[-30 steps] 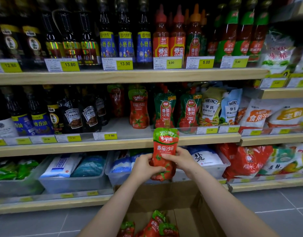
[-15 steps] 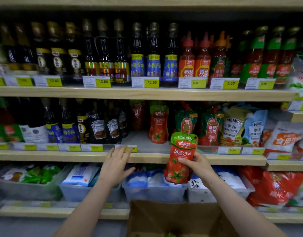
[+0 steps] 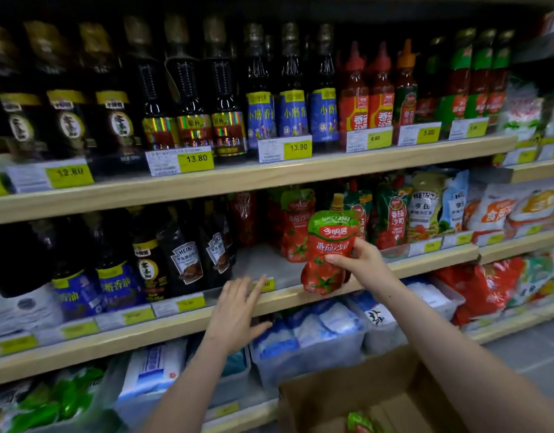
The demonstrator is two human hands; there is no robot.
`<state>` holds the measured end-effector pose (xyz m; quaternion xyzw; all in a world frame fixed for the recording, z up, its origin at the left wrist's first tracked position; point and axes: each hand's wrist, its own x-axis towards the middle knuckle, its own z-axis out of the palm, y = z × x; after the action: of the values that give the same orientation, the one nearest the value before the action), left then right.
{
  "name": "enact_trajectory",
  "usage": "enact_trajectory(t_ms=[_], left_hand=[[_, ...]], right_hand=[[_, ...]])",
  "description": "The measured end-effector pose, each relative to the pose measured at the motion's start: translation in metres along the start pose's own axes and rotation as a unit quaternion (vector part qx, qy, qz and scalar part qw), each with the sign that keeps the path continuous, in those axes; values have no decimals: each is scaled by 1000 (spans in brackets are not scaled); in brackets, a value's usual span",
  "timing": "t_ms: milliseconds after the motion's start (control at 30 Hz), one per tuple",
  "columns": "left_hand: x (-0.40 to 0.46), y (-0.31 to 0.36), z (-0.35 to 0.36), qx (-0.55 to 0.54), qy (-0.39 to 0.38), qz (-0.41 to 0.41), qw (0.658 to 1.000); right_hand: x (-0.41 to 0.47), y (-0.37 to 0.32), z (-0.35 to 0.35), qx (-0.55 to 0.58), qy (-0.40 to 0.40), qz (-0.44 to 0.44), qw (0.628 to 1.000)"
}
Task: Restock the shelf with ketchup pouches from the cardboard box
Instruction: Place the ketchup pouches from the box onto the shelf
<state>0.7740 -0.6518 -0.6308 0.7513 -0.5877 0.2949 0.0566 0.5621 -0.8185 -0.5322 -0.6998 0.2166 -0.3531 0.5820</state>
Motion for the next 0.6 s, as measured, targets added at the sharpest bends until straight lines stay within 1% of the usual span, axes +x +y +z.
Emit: enact_trajectory(t_ms=[167,333,533,600], left_hand=[[3,-6,-3,-29,2,13,999],[5,-2,9,-32,25,-2,999],[5,0,17,-11,31,-12,999],[5,1,19,2,35,-20,999]], right_hand=[[22,-24,7,-35,5,-29,999],[50,-9,18,-74,-8,-59,996],[74,23,16,-82,-24,-12,996],[81,30,13,-66,-26,8,997]])
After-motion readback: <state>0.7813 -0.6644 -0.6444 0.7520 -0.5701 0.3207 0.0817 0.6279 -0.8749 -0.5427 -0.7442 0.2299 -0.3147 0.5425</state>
